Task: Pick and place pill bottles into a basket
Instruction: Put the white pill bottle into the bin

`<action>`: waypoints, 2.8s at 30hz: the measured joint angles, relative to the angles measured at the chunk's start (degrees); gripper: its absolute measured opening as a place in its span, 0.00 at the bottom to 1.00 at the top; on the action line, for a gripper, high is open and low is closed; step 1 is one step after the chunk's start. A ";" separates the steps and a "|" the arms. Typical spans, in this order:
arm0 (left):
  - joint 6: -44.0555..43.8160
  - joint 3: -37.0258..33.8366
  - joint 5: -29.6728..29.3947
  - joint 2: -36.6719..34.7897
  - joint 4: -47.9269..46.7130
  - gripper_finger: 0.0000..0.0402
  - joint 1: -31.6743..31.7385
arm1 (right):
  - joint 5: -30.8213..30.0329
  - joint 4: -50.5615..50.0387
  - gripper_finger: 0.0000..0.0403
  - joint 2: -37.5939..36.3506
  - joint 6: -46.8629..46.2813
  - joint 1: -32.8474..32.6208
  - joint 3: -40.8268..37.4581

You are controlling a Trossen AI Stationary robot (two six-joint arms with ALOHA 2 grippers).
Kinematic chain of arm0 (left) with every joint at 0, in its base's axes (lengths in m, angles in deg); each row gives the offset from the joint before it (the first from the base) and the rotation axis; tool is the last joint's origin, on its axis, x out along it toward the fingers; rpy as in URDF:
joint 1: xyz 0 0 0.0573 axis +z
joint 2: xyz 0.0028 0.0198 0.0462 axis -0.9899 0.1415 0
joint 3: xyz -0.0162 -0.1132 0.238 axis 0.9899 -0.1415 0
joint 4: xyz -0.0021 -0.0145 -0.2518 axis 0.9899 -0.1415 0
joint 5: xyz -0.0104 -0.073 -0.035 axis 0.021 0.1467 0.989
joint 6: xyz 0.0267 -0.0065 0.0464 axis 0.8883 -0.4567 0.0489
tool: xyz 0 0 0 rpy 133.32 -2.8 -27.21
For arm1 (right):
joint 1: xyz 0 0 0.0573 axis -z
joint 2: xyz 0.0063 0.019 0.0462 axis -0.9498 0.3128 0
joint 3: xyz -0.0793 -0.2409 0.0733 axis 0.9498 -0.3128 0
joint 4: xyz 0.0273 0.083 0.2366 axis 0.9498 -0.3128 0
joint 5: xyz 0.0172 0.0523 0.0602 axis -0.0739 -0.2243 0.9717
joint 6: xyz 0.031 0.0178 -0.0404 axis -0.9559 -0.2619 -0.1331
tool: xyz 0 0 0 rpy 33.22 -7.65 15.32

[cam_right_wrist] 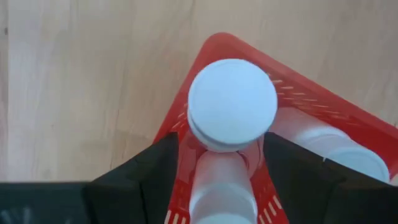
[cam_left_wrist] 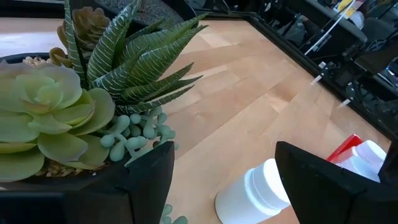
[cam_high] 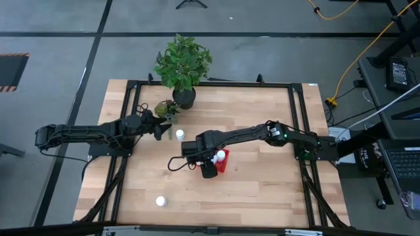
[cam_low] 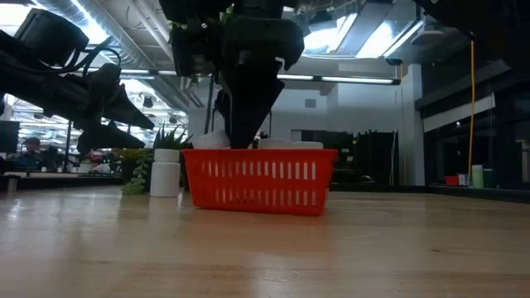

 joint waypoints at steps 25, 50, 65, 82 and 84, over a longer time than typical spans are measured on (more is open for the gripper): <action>1.78 0.00 -0.04 0.00 0.00 0.68 -0.01 | 0.23 -0.26 0.54 -1.09 -0.43 0.73 0.61; 2.03 0.00 -0.45 0.00 0.00 0.68 0.00 | -0.51 -3.24 0.53 -0.92 -0.55 -0.61 1.66; 1.95 0.00 -0.95 0.85 0.02 0.68 0.01 | -0.71 -1.40 0.53 -1.99 0.75 -0.61 5.16; 1.51 0.00 -1.29 1.14 0.04 0.68 0.01 | -0.12 3.20 0.53 -1.89 1.68 -0.50 5.16; 1.51 0.00 -1.29 1.14 0.04 0.68 0.00 | -0.10 3.21 0.53 -1.71 1.66 -0.40 5.16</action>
